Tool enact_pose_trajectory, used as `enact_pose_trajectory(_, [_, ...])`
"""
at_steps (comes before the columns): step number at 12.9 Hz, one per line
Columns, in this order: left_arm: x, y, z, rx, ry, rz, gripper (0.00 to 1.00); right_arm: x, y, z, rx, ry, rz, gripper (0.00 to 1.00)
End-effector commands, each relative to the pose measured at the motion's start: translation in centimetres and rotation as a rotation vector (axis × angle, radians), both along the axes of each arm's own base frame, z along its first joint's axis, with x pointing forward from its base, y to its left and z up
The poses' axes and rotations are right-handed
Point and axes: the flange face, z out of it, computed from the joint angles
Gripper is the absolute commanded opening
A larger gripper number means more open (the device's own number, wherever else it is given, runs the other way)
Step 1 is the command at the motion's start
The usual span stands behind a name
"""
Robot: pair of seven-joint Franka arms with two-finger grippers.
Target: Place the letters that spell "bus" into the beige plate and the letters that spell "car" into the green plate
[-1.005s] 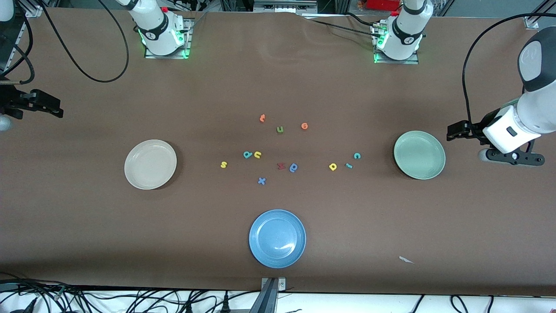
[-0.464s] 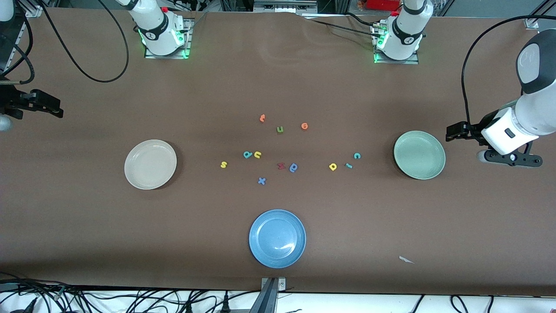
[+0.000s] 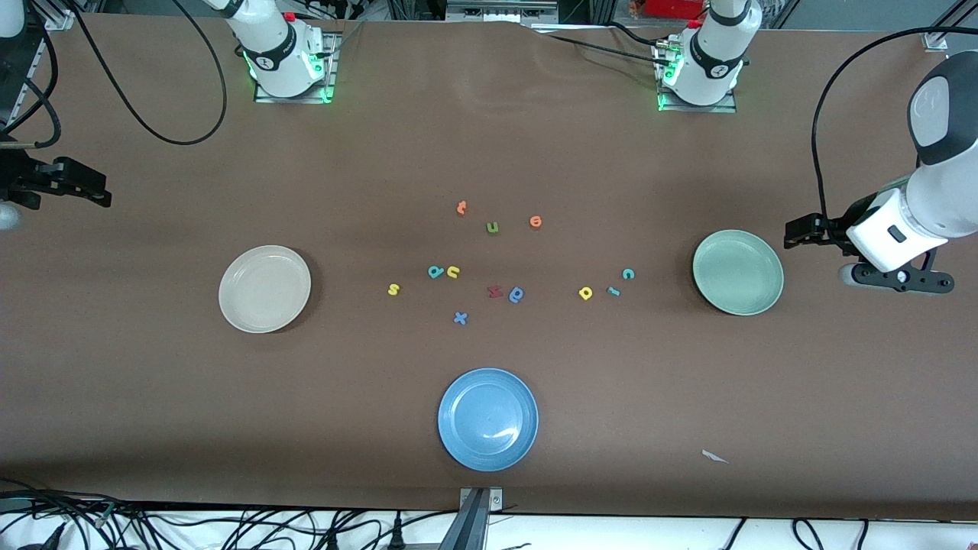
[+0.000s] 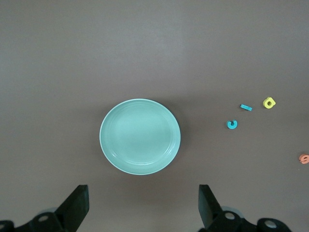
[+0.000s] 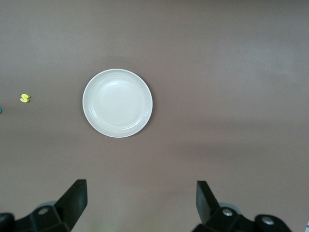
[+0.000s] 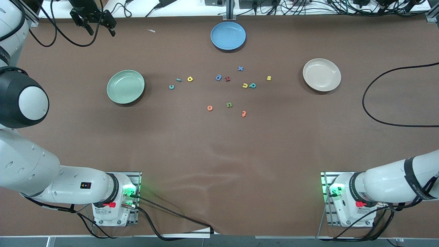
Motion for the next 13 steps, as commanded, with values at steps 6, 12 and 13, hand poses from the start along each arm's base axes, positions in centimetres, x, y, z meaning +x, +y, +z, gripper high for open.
enact_pose_trajectory(6, [0.04,-0.13,-0.08,-0.021,0.007,-0.02,1.0,-0.53,0.58,0.28,0.063,0.015,-0.016,1.0])
enact_pose_trajectory(12, [0.03,-0.22,0.08,-0.02,0.004,-0.014,1.0,-0.55,0.58,0.26,0.063,0.017,-0.014,1.0])
enact_pose_trajectory(13, [0.03,-0.39,0.08,-0.02,0.004,-0.015,1.0,-0.54,0.58,0.33,0.063,0.015,-0.014,1.0])
